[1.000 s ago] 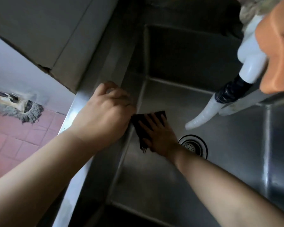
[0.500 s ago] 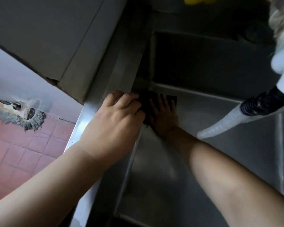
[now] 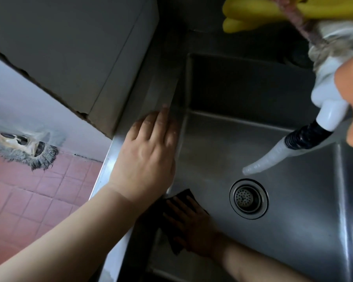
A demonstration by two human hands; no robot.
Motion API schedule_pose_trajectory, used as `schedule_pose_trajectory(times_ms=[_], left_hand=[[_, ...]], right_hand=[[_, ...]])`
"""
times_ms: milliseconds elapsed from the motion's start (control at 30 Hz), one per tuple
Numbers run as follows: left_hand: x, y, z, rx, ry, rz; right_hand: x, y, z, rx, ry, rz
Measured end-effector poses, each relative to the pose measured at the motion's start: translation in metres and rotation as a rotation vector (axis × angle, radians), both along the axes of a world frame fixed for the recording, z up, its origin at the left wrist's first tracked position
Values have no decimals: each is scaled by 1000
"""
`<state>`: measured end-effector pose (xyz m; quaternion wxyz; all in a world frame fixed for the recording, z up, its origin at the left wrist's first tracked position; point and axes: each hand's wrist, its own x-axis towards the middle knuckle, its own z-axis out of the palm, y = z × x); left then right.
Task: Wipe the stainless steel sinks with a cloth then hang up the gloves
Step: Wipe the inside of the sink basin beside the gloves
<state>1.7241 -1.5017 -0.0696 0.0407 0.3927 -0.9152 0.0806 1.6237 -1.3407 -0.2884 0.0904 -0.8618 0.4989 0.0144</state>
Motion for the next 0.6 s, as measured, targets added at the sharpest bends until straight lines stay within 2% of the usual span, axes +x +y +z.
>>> schedule_pose_trajectory(times_ms=[100, 367, 600], left_hand=[[0, 0, 0, 1, -15, 24], [14, -13, 16, 71, -112, -65], [18, -14, 8, 67, -34, -69]], right_hand=[[-20, -33, 1, -27, -44, -62], [-74, -143, 3, 31, 7, -440], [-83, -208, -9, 18, 6, -743]])
